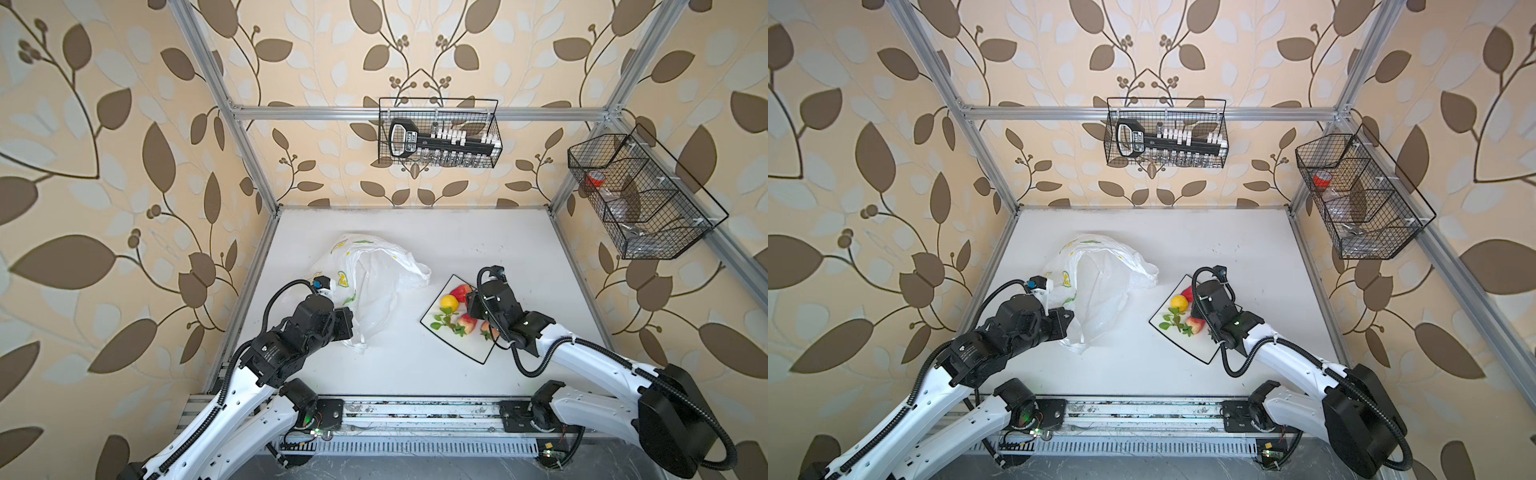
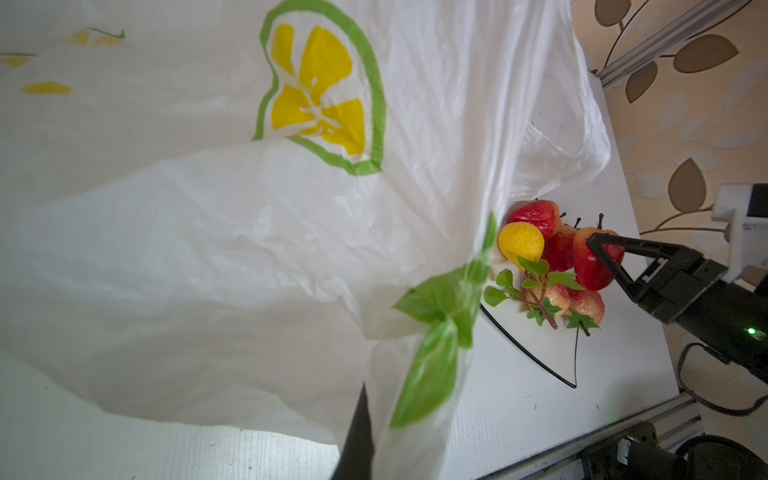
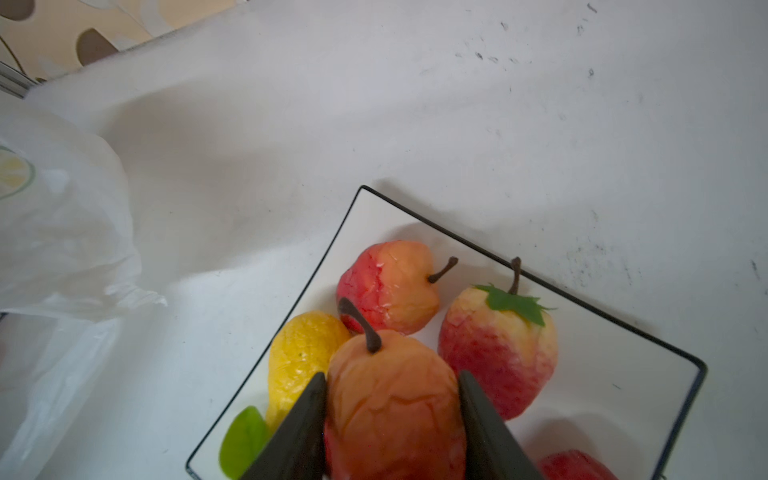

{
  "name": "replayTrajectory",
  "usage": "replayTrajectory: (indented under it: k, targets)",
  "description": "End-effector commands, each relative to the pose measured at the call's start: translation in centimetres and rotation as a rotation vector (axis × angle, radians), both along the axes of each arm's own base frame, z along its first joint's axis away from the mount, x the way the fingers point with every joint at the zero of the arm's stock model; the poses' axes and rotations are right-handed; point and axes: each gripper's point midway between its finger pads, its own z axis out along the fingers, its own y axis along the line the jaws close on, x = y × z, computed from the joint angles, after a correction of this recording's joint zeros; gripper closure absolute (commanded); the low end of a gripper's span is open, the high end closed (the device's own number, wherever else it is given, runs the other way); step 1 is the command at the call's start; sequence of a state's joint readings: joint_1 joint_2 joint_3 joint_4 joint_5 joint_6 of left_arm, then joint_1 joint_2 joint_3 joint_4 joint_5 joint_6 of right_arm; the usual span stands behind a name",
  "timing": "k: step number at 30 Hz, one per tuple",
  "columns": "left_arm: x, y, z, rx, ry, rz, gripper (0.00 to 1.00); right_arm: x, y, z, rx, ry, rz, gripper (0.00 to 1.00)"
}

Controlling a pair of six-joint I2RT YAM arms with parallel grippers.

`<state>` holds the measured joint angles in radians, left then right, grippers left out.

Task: Take the fake fruits out of the plastic bag
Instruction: 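Lower the red pear onto the tray and open the right gripper, then reach the open right gripper back over the bag toward the cherries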

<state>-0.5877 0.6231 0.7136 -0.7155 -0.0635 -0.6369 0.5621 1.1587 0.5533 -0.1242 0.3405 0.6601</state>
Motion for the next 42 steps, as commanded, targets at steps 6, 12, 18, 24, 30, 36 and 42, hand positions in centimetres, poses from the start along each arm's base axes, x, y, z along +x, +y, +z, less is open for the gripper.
replayTrajectory:
  k: [6, 12, 18, 24, 30, 36, 42]
  targets:
    - [-0.2, 0.8, -0.2, 0.012, 0.007, 0.032, 1.0, 0.1, -0.5, -1.9, -0.033, 0.032, -0.002, 0.39]
    - [-0.3, 0.9, -0.3, 0.005, 0.006, 0.039, 1.0, 0.0, -0.5, -0.3, -0.017, -0.001, 0.002, 0.2]
    - [-0.3, 0.8, -0.3, -0.005, 0.008, 0.04, 1.0, -0.1, 1.8, 4.4, 0.064, -0.136, 0.165, 0.12]
    - [-0.5, 1.0, -0.1, -0.012, 0.003, 0.046, 1.0, -2.1, 8.4, 12.3, 0.283, -0.439, 0.577, 0.12]
    - [-0.8, 1.3, -0.1, -0.019, 0.013, 0.068, 1.0, -2.9, 13.6, 16.1, 0.306, -0.513, 0.849, 0.11]
    - [-1.1, 1.5, -0.2, -0.029, 0.021, 0.079, 1.0, -1.1, 17.1, 16.7, 0.107, -0.562, 0.923, 0.09]
    - [-1.4, 1.8, -0.6, -0.025, 0.031, 0.087, 1.0, 3.9, 18.7, 14.2, -0.093, -0.532, 0.888, 0.09]
